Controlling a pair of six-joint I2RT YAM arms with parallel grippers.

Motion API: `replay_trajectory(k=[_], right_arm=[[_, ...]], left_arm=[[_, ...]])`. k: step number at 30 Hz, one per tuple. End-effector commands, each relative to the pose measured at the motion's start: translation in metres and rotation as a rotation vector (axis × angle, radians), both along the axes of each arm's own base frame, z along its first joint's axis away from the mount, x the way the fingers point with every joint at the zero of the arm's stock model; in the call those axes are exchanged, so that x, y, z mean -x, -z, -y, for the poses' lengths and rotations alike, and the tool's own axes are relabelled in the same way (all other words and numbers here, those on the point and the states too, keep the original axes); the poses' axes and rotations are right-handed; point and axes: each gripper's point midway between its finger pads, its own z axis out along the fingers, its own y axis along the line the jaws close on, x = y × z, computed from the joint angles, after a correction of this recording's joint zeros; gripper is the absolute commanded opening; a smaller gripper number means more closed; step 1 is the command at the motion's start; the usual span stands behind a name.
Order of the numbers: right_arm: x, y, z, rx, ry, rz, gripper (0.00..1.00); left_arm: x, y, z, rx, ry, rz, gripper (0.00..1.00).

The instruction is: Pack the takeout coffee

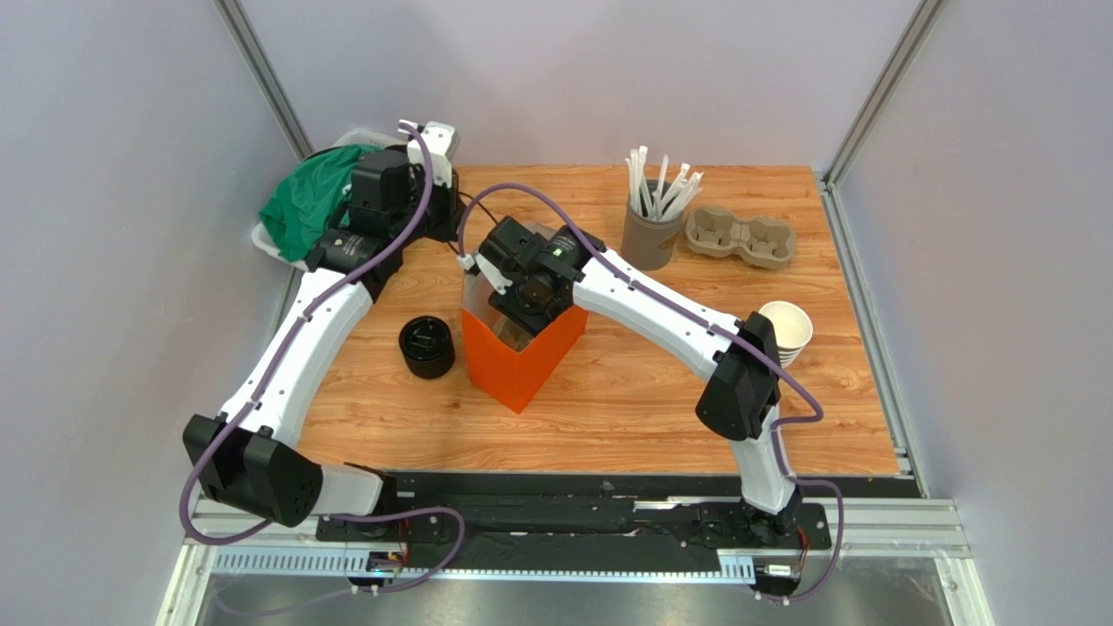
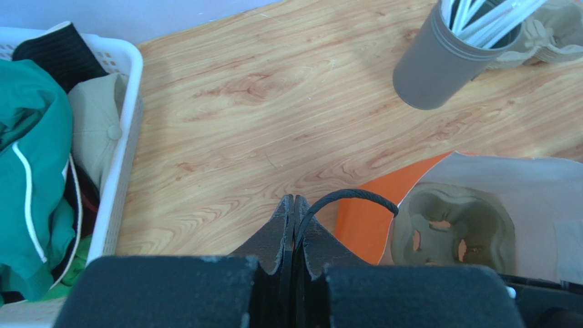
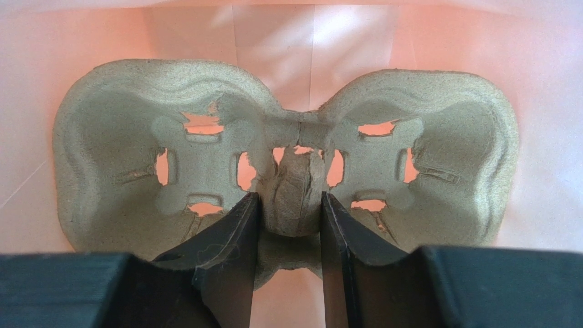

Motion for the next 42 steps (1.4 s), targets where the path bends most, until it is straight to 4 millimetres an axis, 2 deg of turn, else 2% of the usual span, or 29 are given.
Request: replay_trajectory(k=[1, 15, 21, 24, 31, 36, 42], right_arm=[[0.007, 0.007, 0.002, 0.03, -0.023, -0.04, 0.26], [0.008, 0.017, 0.007, 0.074, -0.022, -0.06, 0.28], [0.009, 0.019, 0.005, 0.082, -0.028, -0.071, 0.35], [0.007, 0.017, 0.004, 0.08, -0.033, -0.065, 0.42], [-0.006, -0.014, -0.003, 0.006, -0.034, 0.033, 0.54], [-0.008, -0.031, -0.007, -0.035, -0.049, 0.066, 0.63], [-0.015, -0.06, -0.018, -0.134, -0.06, 0.138, 0.8]], left_arm=[[-0.018, -0.028, -0.009, 0.004, -0.065, 0.106, 0.0], [-0.018, -0.032, -0.006, 0.023, -0.054, 0.117, 0.0], [-0.017, -0.032, -0.005, 0.027, -0.048, 0.112, 0.0], [-0.016, -0.031, -0.004, 0.029, -0.044, 0.108, 0.0], [-0.016, -0.029, -0.001, 0.038, -0.032, 0.096, 0.0], [-0.016, -0.027, 0.0, 0.041, -0.027, 0.088, 0.02], [-0.014, -0.027, 0.003, 0.049, -0.011, 0.084, 0.06]])
